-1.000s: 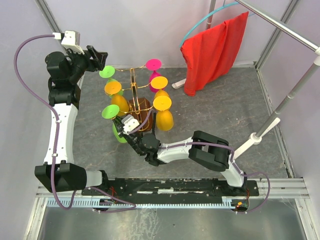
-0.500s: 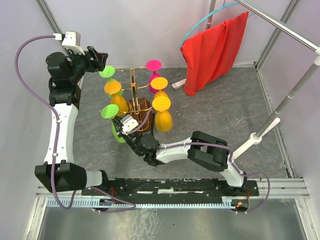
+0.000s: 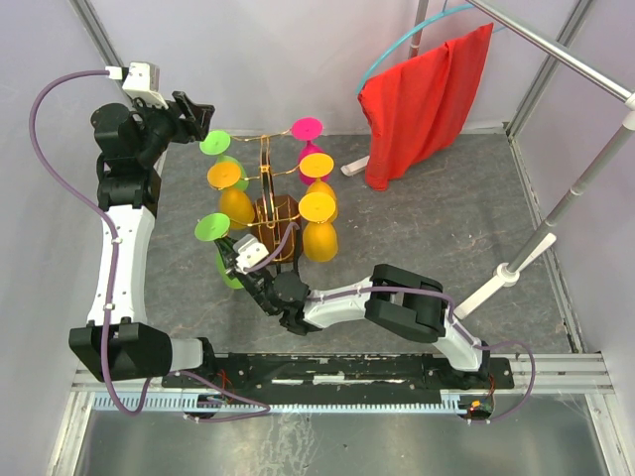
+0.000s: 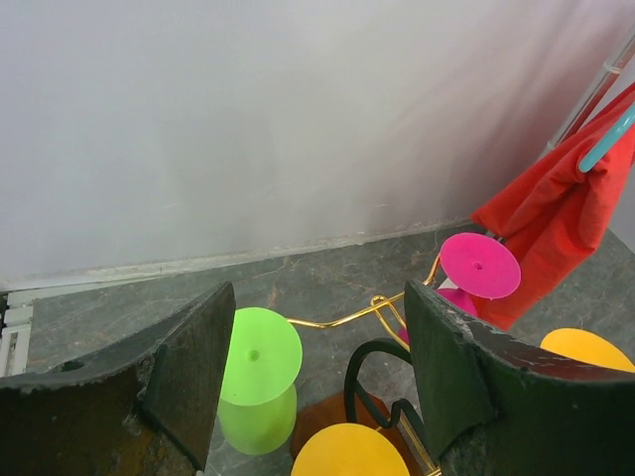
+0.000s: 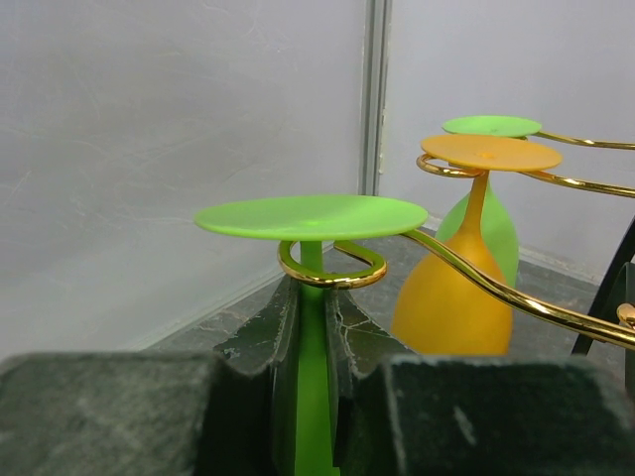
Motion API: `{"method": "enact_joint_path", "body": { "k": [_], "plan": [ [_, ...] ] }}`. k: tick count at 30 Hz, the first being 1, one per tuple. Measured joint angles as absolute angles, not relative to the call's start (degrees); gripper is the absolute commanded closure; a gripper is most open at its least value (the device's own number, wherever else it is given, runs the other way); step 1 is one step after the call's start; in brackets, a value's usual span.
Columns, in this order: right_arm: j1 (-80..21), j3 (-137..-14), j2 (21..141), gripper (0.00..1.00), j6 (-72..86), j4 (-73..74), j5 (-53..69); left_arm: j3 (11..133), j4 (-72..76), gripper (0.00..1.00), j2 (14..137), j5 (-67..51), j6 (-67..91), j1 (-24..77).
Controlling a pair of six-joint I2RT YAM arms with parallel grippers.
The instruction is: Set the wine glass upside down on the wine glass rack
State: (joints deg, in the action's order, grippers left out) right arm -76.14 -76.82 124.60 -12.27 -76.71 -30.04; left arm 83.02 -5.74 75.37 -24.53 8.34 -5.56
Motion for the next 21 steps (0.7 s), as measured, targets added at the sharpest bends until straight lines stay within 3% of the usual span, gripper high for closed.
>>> {"method": "enact_joint_path", "body": {
  "k": [14, 21],
  "plan": [
    [-77.2, -70.5, 121.0, 0.96, -15.9, -77.6, -32.2, 82.1, -5.4, 0.24, 75.4, -24.5, 8.4, -5.6],
    [-77.8, -68.6, 119.2, 0.70, -17.7, -77.6, -33.7, 82.1, -5.4, 0.20, 75.4, -24.5, 8.4, -5.6]
  ]
}}
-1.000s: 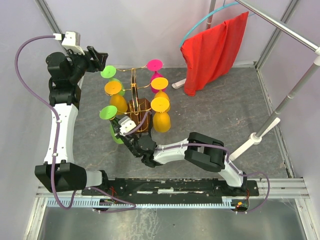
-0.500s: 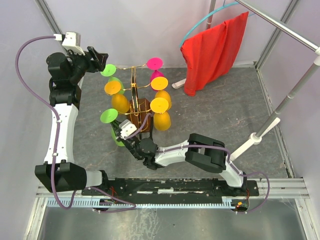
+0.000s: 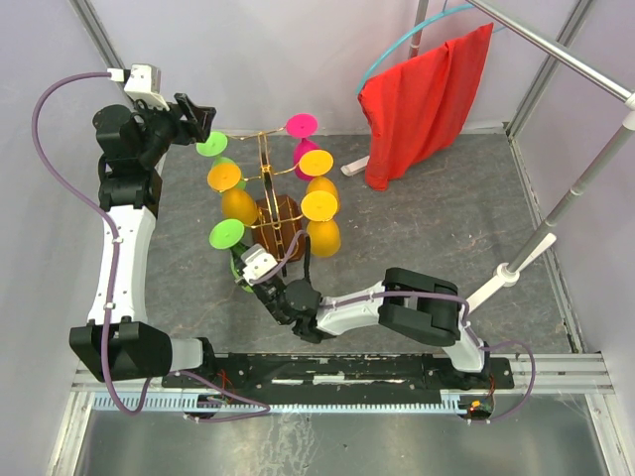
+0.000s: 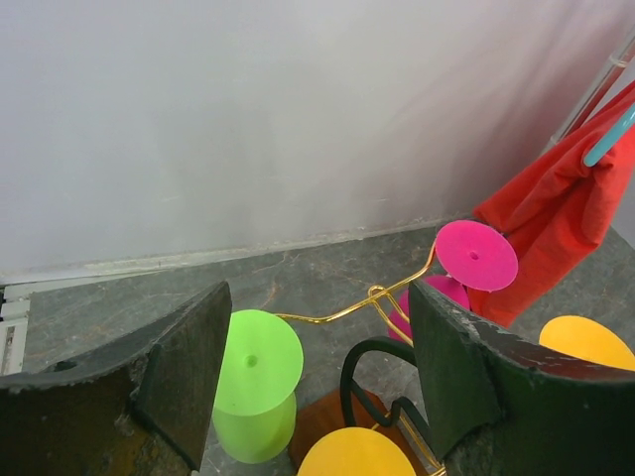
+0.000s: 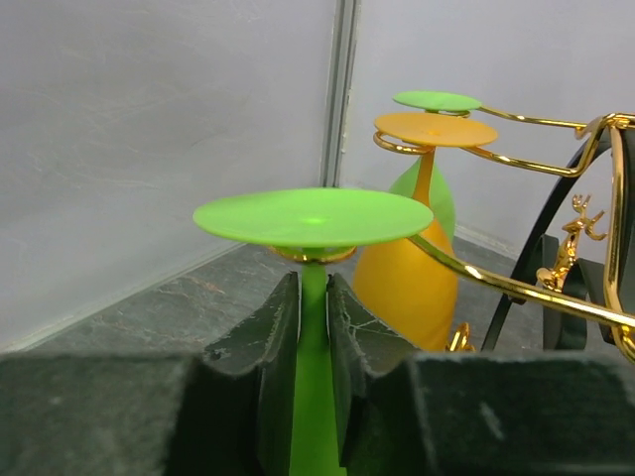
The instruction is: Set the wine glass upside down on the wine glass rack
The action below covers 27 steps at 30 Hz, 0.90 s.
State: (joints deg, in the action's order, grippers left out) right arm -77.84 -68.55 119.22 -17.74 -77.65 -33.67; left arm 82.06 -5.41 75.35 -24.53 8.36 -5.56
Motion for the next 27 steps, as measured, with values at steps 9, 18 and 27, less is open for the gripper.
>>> {"method": "enact_joint_path", "body": {
  "k": [9, 18, 27],
  "plan": [
    [-78.9, -64.7, 117.1, 0.54, -20.1, -77.6, -36.1, 82.1, -5.4, 0.01, 75.4, -24.5, 9.0, -5.6],
    [-81.7, -57.7, 109.5, 0.38, -22.9, -77.5, -39.5, 83.2, -6.7, 0.01, 75.8, -21.4, 10.7, -5.6],
    [-86.6, -54.7, 87.2, 0.28, -14.9, -52.0, -39.8, 93.0, -12.8, 0.01, 80.9, -18.1, 12.8, -5.7]
  ]
}}
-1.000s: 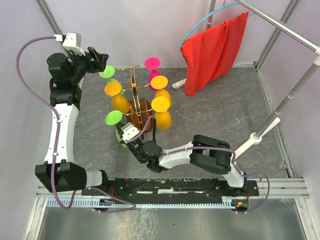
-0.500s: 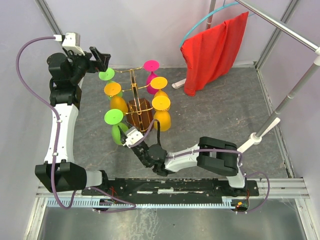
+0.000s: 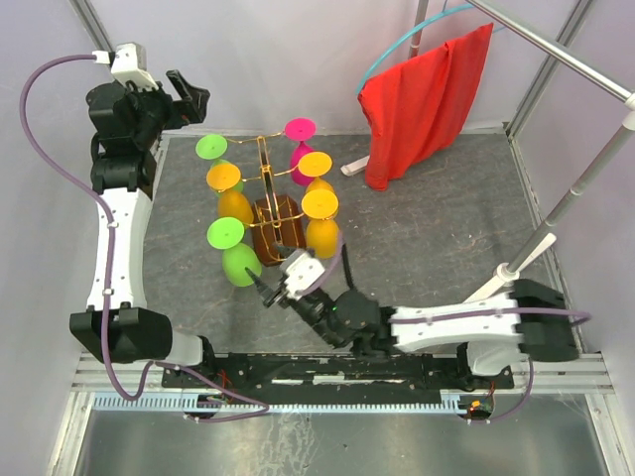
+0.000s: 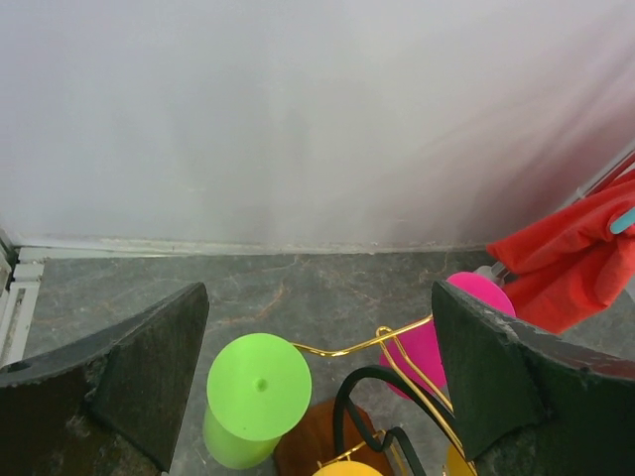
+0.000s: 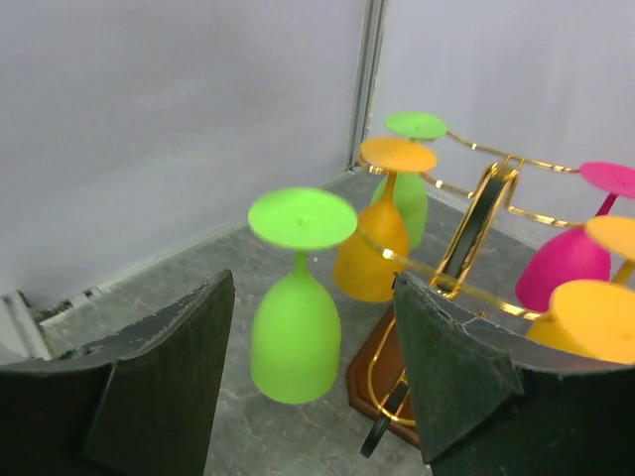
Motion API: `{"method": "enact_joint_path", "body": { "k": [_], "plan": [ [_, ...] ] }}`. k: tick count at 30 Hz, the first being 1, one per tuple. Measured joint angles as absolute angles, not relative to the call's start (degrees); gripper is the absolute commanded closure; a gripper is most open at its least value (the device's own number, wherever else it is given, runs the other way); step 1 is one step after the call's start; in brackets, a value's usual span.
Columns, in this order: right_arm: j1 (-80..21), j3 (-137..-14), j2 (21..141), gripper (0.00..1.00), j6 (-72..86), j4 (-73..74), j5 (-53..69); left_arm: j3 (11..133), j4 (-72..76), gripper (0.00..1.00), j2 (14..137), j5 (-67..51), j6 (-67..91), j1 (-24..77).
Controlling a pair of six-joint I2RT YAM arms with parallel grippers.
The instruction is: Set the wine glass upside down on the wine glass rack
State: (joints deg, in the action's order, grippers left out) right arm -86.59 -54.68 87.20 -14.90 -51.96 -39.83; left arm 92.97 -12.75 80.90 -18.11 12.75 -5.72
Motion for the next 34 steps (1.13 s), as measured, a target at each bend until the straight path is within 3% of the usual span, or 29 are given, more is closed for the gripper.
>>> {"method": "enact_joint_path", "body": {
  "k": [5, 9, 16, 28, 34],
  "plan": [
    [-86.5, -64.3, 76.1, 0.25, -6.9, -28.3, -40.1, 94.6, -16.3, 0.01, 81.2, -16.6, 14.0, -5.7],
    [-84.9, -77.4, 75.9, 0.24, -5.3, -10.6, -41.2, 95.2, -17.4, 0.01, 81.2, -15.0, 14.1, -5.7],
    [-69.5, -91.4, 78.5, 0.23, -1.3, 11.6, -35.5, 95.2, -17.8, 0.01, 81.2, -13.3, 14.1, -5.7],
    [-40.2, -93.6, 82.6, 0.22, 3.4, 24.4, -21.0, 95.2, -18.9, 0.01, 81.2, -8.4, 14.1, -5.7],
    [-34.3, -91.9, 82.5, 0.22, 6.2, 24.5, -17.1, 95.2, -19.8, 0.01, 81.2, -7.3, 14.1, -5.7]
  ]
}}
